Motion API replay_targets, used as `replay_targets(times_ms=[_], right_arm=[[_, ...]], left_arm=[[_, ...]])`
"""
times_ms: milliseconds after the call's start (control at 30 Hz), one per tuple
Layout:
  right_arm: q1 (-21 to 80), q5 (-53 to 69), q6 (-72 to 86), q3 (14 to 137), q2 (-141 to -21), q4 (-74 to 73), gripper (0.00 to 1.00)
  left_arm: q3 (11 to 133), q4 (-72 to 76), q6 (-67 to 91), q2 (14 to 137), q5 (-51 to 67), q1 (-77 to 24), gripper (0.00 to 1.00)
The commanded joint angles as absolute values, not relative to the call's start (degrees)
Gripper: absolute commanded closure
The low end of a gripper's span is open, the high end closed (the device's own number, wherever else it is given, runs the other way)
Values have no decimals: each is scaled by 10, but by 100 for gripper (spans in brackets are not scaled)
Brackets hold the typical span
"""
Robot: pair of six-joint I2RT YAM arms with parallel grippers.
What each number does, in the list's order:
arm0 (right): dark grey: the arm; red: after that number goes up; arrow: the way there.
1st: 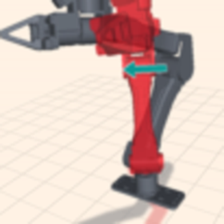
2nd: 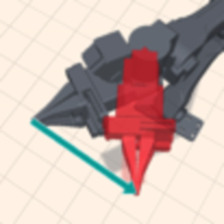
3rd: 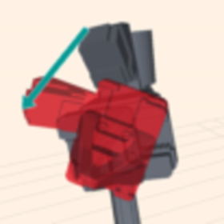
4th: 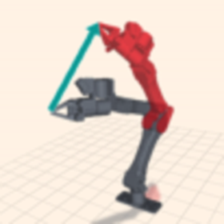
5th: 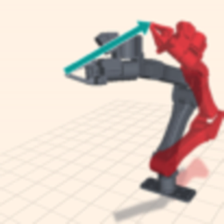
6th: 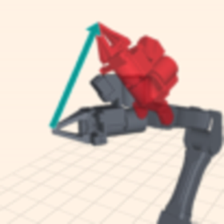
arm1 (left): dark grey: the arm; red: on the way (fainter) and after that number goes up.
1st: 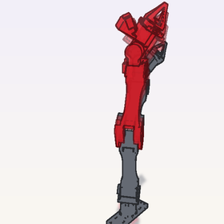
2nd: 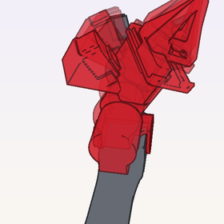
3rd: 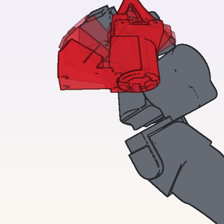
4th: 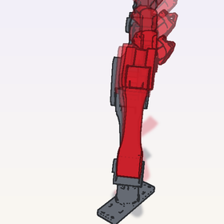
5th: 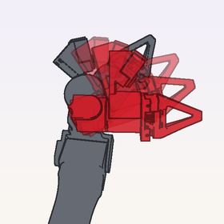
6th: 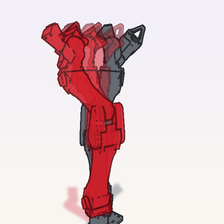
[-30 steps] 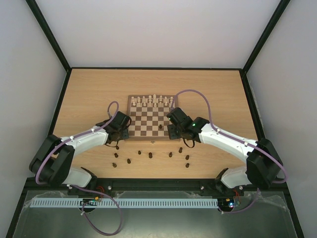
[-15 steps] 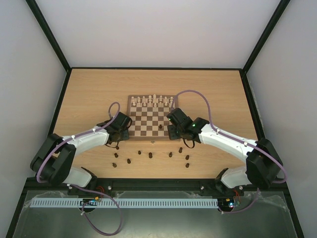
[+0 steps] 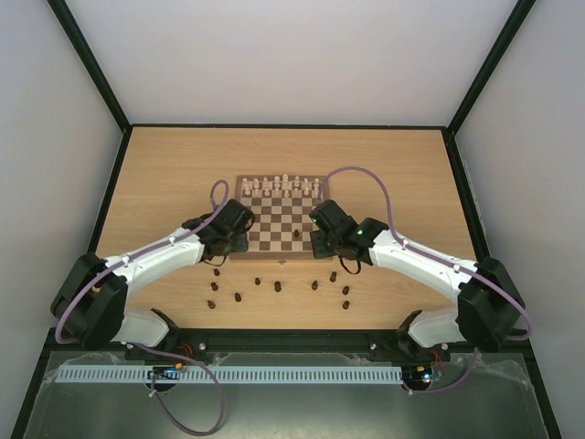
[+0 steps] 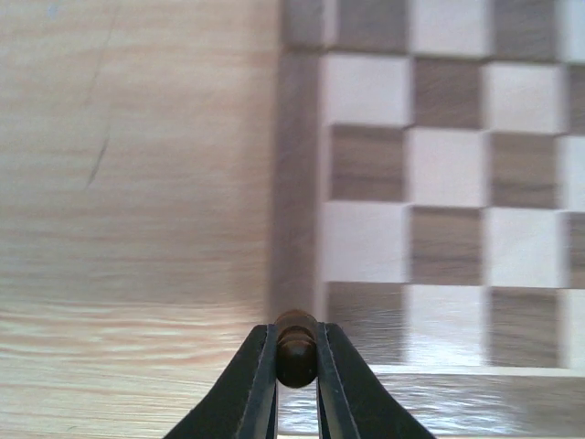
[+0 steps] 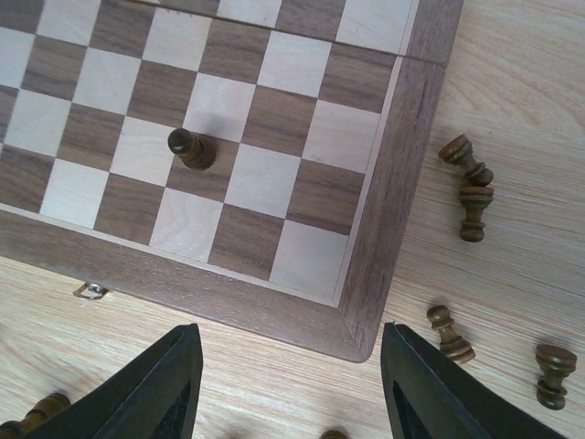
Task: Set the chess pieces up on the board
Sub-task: Pick up the chess piece at the center of the board, then place the chess piece on the chessboard.
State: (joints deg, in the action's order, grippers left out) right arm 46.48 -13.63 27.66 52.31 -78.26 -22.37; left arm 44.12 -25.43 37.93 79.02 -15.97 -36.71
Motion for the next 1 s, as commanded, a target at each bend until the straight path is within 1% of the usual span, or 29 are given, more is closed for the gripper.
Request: replay_targets(times_ms=[0, 200, 433, 633, 867, 967], right_arm=[[467, -150, 280, 523, -753, -244, 46], [467, -164, 284, 533, -742, -263, 46], [467, -181, 286, 533, -729, -279, 46], [466, -185, 287, 530, -721, -282, 45], [466, -184, 287, 529, -720, -283, 45], [467, -184, 287, 527, -719, -282, 45]], left_arm=[[509, -290, 378, 793, -168, -401, 88], [581, -268, 373, 878, -152, -449, 88], [642, -244, 368, 970, -140, -474, 88], [658, -232, 366, 1005, -143, -474, 87], [660, -225, 367, 1016, -149, -473, 85], [659, -227, 367, 1017, -149, -473, 82]])
